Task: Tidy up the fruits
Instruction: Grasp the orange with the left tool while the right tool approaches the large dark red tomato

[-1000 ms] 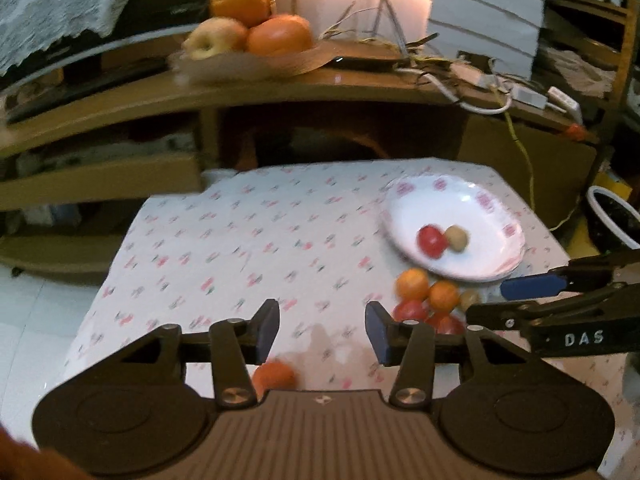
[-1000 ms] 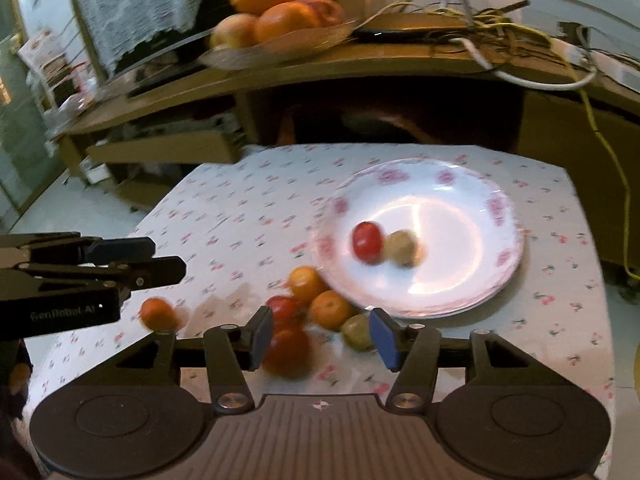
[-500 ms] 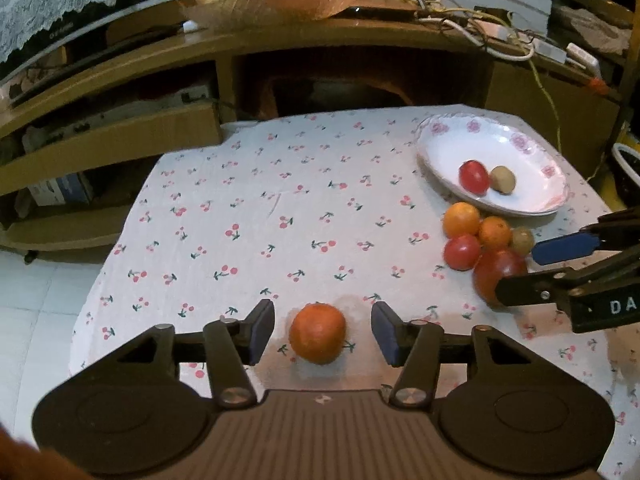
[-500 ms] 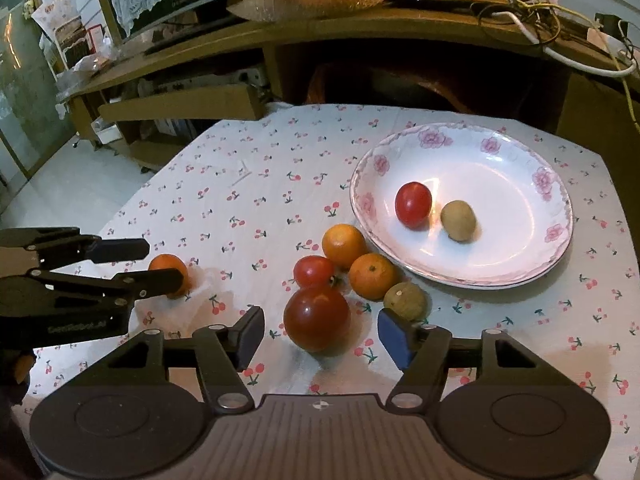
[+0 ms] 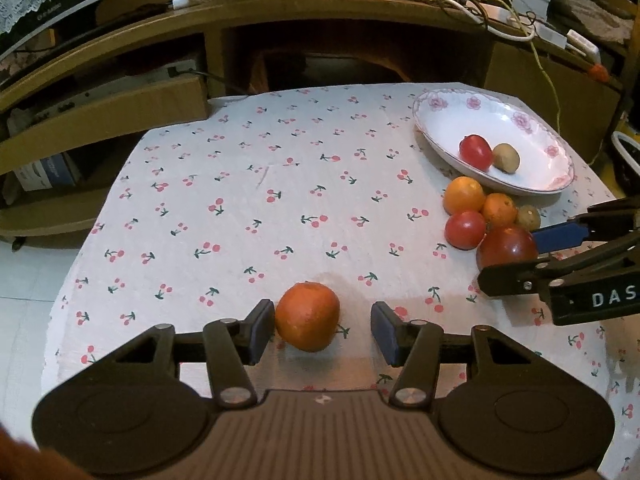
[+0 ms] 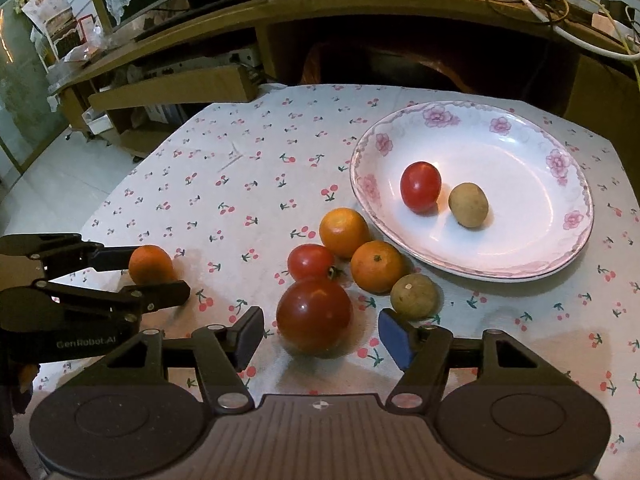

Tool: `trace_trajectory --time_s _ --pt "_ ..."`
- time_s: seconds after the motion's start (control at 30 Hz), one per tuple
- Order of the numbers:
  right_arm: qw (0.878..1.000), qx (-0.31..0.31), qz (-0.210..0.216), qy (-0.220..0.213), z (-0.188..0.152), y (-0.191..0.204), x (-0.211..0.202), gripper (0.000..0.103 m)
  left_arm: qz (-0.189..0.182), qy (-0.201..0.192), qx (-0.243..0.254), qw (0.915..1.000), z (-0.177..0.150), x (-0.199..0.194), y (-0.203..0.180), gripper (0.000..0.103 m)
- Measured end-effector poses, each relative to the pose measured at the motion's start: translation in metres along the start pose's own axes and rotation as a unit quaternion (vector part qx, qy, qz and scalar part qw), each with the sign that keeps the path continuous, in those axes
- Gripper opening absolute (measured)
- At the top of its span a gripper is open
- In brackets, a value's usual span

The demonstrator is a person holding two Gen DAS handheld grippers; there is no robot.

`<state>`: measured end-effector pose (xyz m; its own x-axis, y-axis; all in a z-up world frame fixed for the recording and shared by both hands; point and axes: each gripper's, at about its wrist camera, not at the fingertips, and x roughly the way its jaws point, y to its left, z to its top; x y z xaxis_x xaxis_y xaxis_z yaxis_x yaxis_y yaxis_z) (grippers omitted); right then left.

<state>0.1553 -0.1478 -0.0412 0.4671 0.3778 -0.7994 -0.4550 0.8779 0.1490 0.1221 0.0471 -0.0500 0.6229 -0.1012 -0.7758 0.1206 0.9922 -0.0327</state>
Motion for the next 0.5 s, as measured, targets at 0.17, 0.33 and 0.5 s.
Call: trace_trajectory --time_s 0.17,0.33,0.5 --pt "1.0 -0.002 -0.009 -0.001 0.0019 0.0011 0.003 0.042 -0.002 -0.003 0.003 1.0 0.0002 -0.0002 -0.0024 0.053" --pt "1.0 -0.005 -0.006 0.001 0.0019 0.0032 0.0013 0.04 -0.002 -0.006 0.009 0.9999 0.0007 -0.0022 -0.0023 0.041" --pt "1.0 -0.008 -0.004 0.006 -0.0006 0.0031 -0.0031 0.04 -0.021 -0.007 0.012 0.9997 0.0016 -0.0067 -0.0043 0.038"
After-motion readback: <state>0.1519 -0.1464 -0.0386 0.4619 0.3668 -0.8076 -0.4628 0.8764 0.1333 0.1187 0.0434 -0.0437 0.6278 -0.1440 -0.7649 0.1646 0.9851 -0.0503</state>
